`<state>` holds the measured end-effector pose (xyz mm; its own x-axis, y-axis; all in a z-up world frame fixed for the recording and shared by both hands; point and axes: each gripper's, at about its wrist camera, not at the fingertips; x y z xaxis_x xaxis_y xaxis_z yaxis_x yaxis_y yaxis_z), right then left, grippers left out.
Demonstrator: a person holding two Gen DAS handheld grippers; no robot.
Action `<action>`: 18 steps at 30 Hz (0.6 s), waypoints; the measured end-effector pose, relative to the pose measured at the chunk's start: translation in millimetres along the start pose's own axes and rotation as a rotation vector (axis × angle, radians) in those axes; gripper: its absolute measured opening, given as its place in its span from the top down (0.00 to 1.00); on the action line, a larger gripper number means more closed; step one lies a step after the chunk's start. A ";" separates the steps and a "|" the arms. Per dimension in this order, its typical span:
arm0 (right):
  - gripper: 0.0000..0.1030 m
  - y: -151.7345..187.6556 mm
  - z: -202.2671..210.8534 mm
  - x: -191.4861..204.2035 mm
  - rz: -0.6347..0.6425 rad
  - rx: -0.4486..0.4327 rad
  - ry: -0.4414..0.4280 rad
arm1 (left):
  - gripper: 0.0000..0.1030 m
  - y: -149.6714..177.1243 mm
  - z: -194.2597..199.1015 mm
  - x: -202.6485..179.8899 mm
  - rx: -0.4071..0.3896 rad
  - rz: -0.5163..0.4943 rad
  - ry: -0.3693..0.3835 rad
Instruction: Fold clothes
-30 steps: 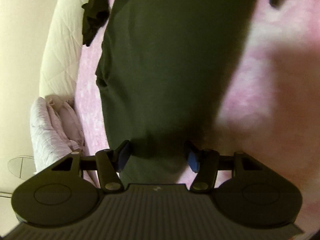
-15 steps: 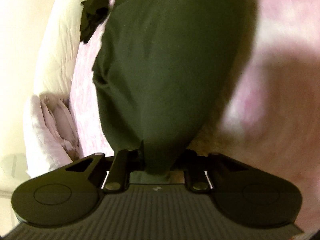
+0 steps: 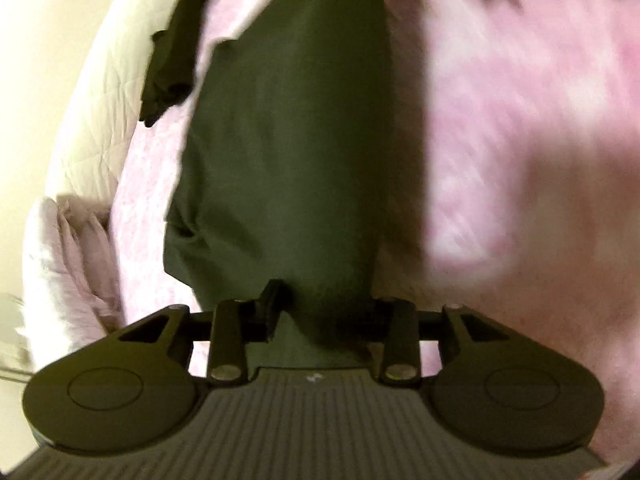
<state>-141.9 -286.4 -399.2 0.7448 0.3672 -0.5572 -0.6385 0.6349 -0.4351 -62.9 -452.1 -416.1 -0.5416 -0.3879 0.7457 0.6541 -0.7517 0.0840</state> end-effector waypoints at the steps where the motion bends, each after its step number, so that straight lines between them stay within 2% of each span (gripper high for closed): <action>1: 0.66 2.8 -0.3 8.7 0.002 0.005 0.020 | 0.64 -2.6 -2.5 -8.9 0.005 -0.042 -0.037; 2: 0.60 5.2 -1.7 17.3 0.006 0.009 0.040 | 0.61 -2.7 -4.4 -12.9 0.010 -0.066 -0.060; 3: 0.50 6.8 -5.1 25.5 0.017 0.012 0.058 | 0.60 -1.6 -6.6 -14.1 0.016 -0.081 -0.077; 6: 0.49 10.5 -19.7 38.4 0.059 -0.025 0.112 | 0.60 2.4 -13.9 -15.1 0.035 -0.111 -0.115; 9: 0.49 14.0 -30.7 35.4 0.083 -0.071 0.133 | 0.61 9.0 -23.5 -6.7 0.043 -0.087 -0.092; 11: 0.49 11.8 -39.8 24.4 0.071 -0.064 0.139 | 0.75 12.6 -30.0 -1.5 0.049 -0.069 -0.066; 12: 0.50 10.4 -44.0 18.8 0.072 -0.056 0.133 | 0.80 12.5 -31.9 0.3 0.051 -0.069 -0.051; 13: 0.56 9.4 -44.3 13.9 0.072 -0.050 0.122 | 0.84 11.6 -30.8 3.3 0.051 -0.061 -0.036; 14: 0.78 8.4 -42.6 8.8 0.071 -0.047 0.104 | 0.85 10.9 -28.4 7.1 0.050 -0.045 -0.021; 18: 0.83 0.7 -17.2 -22.7 0.051 -0.071 0.072 | 0.87 10.6 -2.9 32.7 0.044 0.016 0.004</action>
<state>-162.6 -306.0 -399.1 0.6968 0.3464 -0.6281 -0.6891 0.5661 -0.4523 -75.3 -474.3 -392.7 -0.5332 -0.4019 0.7444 0.6854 -0.7211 0.1016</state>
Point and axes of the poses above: each gripper's, at about its wrist camera, not at the fingertips, and z roughly against the way its jaws point, x to its left, y to its underside, and after that the axes turned 15 degrees about -z, right-handed
